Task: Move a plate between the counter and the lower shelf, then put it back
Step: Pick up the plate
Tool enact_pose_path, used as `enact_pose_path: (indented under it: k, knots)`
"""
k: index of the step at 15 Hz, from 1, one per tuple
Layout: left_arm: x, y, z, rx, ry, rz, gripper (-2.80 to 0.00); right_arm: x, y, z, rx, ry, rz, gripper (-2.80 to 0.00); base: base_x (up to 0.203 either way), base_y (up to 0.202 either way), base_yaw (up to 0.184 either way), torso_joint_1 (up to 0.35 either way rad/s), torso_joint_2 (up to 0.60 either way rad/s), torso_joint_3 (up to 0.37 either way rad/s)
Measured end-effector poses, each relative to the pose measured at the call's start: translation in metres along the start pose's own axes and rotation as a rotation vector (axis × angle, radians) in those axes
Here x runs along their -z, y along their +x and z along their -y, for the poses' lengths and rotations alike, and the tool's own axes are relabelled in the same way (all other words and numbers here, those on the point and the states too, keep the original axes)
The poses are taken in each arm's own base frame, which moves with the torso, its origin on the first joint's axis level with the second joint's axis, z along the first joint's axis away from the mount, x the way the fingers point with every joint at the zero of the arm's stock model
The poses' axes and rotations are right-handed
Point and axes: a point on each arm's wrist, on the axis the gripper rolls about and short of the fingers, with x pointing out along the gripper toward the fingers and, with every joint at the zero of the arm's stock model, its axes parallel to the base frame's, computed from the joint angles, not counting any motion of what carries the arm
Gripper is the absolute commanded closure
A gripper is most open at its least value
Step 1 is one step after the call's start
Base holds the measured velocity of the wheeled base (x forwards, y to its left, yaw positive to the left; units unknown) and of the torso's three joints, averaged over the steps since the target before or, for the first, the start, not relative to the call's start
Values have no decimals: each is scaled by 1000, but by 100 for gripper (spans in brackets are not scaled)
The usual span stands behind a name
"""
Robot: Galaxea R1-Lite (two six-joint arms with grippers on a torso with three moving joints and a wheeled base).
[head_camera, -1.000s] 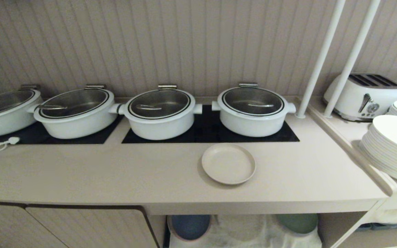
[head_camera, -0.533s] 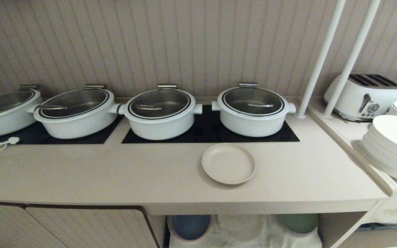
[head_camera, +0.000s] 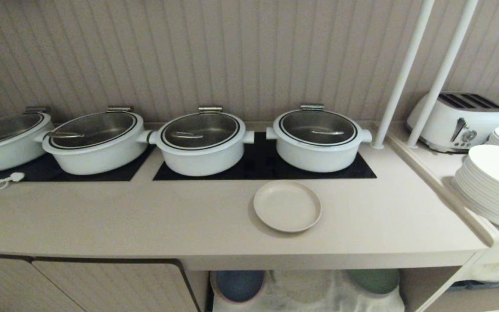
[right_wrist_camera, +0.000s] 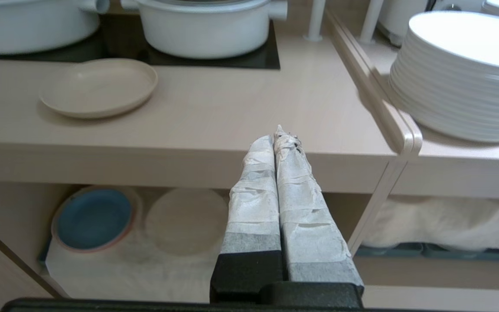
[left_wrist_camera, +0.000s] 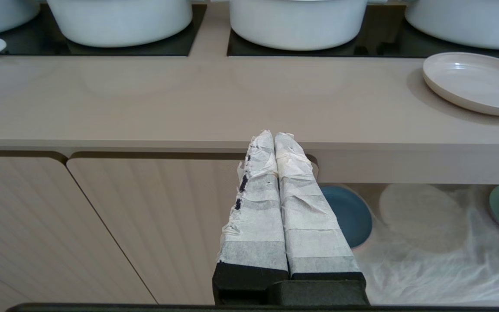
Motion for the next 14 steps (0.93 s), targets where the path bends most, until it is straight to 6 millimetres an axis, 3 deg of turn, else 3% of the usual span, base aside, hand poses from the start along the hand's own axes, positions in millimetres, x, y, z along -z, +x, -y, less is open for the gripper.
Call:
enact_pose_path:
  k: [4,7,11,14]
  knots:
    - [0,0,0,0,-1,0,0,-31,-3,1,-3,0,12,0,0,0,0,0,0,0]
    - [0,0,0,0,-1,0,0,-68,9,3,-6,1,-16,0,0,0,0,0,0,0]
    - [0,0,0,0,-1,0,0,-118,54,3,-62,8,-94,0,0,0,0,0,0,0]
    - [0,0,0,0,-1,0,0,-146,107,2,-125,13,-174,0,0,0,0,0,0,0]
